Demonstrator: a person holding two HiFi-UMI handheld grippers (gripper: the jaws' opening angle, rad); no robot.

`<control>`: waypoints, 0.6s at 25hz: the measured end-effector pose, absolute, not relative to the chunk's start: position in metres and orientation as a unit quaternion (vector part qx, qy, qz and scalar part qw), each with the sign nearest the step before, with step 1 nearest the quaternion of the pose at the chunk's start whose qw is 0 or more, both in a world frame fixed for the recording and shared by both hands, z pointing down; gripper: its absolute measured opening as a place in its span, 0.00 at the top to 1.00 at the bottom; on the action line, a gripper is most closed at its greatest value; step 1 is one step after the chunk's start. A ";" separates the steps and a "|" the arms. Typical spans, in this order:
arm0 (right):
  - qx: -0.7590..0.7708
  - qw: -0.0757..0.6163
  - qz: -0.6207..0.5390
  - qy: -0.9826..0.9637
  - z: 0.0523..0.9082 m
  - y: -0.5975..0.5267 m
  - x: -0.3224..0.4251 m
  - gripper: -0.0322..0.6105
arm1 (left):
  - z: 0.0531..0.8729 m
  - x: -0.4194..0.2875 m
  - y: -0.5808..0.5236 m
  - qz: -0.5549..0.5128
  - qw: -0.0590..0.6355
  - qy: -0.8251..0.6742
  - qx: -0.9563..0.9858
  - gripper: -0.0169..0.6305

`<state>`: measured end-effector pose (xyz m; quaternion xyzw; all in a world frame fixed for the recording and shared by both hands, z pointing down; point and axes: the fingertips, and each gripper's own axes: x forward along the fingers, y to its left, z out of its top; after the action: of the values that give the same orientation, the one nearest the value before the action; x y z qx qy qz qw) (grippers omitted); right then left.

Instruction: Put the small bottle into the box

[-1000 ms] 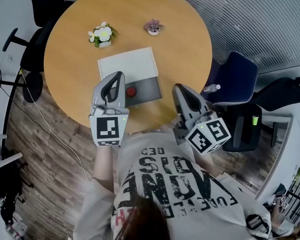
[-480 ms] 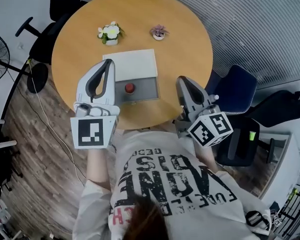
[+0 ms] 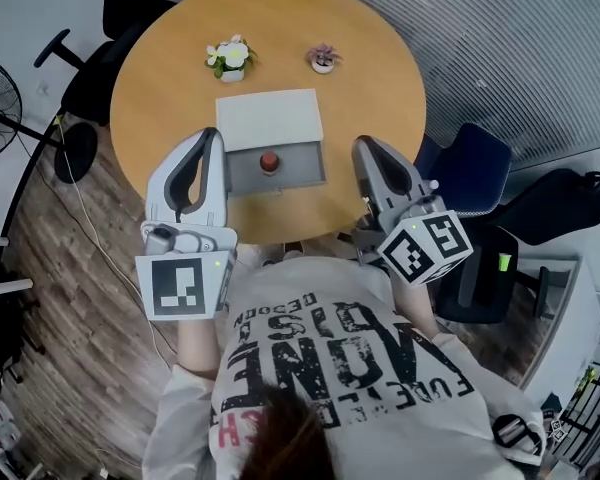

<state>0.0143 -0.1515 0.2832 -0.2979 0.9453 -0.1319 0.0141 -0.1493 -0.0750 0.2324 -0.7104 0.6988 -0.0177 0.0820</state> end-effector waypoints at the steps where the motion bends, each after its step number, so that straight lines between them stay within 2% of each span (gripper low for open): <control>1: -0.298 0.009 -0.134 0.945 0.283 -0.144 0.012 0.93 | 0.233 -0.151 -0.068 -0.018 0.077 0.699 -0.711 0.96; 6: -0.312 -0.004 -0.129 0.941 0.282 -0.118 0.006 0.93 | 0.234 -0.159 -0.041 -0.014 0.057 0.698 -0.714 0.96; 9: -0.320 -0.008 -0.124 0.939 0.284 -0.103 0.006 0.93 | 0.231 -0.163 -0.029 0.000 0.074 0.694 -0.716 0.96; 15: -0.312 -0.005 -0.127 0.942 0.289 -0.074 0.004 0.93 | 0.254 -0.156 -0.005 -0.022 0.037 0.694 -0.719 0.96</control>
<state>0.0035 -0.0742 0.2889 -0.3117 0.9417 -0.1268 -0.0046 -0.1564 -0.0047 0.2544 -0.7186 0.6941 -0.0216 0.0373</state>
